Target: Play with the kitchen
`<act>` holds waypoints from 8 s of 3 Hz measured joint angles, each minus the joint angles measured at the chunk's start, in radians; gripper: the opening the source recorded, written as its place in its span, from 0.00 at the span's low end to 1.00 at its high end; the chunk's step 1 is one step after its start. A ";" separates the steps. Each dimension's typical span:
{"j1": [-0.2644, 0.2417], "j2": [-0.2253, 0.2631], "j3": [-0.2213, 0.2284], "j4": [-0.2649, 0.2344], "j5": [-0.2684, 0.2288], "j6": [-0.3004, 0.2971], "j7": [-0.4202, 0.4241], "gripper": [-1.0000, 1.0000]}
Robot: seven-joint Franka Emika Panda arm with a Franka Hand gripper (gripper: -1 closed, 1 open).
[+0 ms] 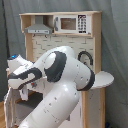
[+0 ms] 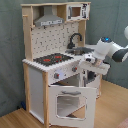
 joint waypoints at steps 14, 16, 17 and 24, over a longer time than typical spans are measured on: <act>0.511 0.025 -0.560 0.105 -0.018 0.199 -0.118 0.00; 0.571 0.025 -0.567 0.106 -0.017 0.194 0.080 0.00; 0.614 0.025 -0.568 0.119 -0.017 0.194 0.170 0.00; 0.986 0.026 -0.673 0.240 -0.017 0.113 0.664 0.00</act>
